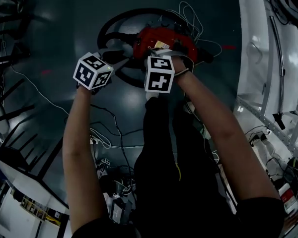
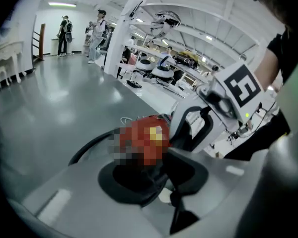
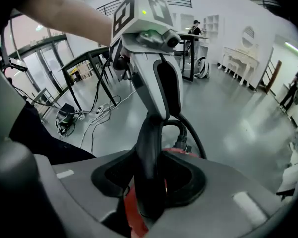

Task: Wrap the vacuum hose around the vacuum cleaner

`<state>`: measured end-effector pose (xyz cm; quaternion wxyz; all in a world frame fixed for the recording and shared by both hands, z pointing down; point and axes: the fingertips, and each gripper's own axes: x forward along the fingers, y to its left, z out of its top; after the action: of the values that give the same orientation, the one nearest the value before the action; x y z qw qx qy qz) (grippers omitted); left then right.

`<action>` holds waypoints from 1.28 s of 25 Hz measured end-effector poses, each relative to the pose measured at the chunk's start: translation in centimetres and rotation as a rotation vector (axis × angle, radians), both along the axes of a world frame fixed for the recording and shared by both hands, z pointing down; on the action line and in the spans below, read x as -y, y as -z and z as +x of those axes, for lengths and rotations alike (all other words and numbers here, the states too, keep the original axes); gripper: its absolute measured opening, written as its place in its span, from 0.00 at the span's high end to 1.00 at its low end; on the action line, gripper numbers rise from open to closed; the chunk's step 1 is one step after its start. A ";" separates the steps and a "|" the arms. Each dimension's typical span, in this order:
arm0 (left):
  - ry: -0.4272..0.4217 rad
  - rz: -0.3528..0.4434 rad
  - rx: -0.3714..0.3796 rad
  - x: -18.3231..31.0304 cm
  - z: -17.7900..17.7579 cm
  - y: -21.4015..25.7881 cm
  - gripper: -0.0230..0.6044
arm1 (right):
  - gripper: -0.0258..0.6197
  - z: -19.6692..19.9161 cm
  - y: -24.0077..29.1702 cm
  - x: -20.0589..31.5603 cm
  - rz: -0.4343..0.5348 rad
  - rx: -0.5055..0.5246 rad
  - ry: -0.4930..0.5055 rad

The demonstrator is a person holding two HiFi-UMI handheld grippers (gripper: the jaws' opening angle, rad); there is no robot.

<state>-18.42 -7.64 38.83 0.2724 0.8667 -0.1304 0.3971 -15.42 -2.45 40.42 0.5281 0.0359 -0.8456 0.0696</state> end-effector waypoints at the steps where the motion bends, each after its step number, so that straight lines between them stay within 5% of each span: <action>1: 0.001 0.003 -0.004 -0.3 0.6 0.2 0.75 | 0.70 0.5 0.2 -0.6 -0.004 0.012 -0.023; 14: -0.107 -0.011 0.026 -7.3 8.1 -0.1 0.78 | 0.70 5.9 0.7 -9.5 -0.066 0.091 -0.199; 32: -0.140 -0.110 0.076 -17.5 12.2 -4.2 0.78 | 0.70 12.3 -3.8 -21.9 -0.104 0.008 -0.021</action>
<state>-6.25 9.85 42.99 0.2859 0.8418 -0.0578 0.4543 -3.11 19.41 44.19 0.5251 0.0171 -0.8425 0.1193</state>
